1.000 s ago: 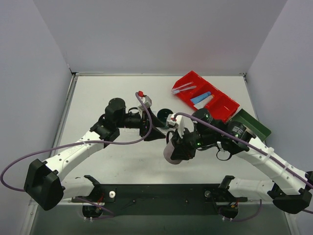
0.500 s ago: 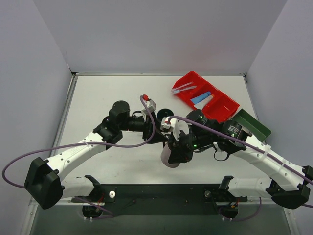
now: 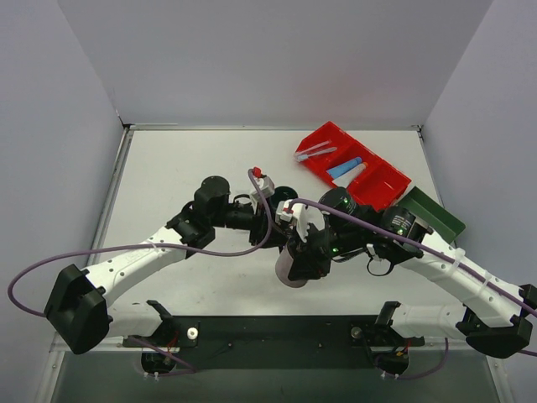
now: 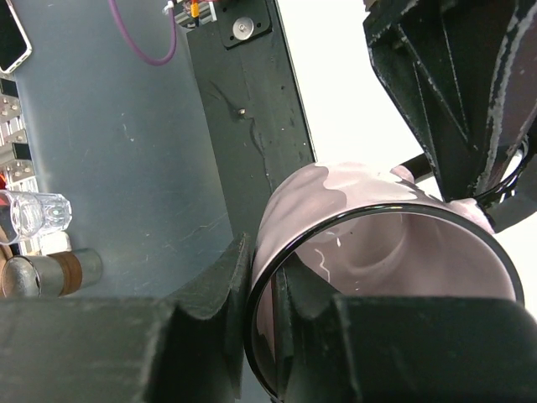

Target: Prepare toiletry sets of a toothbrush and toothpaste on the tray

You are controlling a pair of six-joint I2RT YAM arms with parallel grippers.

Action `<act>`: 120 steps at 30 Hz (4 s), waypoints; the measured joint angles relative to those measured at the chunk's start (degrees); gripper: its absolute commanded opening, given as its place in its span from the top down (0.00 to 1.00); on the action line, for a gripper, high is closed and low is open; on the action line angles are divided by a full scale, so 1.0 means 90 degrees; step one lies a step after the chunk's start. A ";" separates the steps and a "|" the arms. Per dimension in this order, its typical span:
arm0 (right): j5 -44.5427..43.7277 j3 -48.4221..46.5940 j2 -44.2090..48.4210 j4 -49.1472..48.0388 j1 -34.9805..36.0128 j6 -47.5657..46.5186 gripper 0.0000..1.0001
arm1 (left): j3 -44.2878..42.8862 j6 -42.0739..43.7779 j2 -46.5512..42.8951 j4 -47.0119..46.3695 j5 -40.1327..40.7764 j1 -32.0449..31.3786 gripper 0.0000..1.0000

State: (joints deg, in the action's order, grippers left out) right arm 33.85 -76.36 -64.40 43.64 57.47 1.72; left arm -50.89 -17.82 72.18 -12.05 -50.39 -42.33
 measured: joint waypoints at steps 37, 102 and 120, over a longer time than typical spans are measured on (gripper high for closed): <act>-0.2382 0.0792 0.1035 -0.0899 -0.0823 0.0852 0.39 | 0.0998 0.0816 -0.1025 0.0017 0.2557 -0.0226 1.00; -0.3606 0.1732 0.0044 -0.2523 -0.1336 0.2735 1.00 | 0.1321 0.1860 -0.4012 0.2091 0.5523 -0.0792 0.23; -0.5481 0.1008 -0.1484 -0.2766 0.0539 0.2055 1.00 | -0.0522 -0.1863 -0.2414 0.5054 0.6266 -0.0792 0.39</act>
State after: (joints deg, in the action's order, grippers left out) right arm -15.49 -67.29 -77.76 18.74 62.33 20.21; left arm -55.59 -34.59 50.46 33.43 6.00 -49.45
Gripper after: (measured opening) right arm 0.045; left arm 0.643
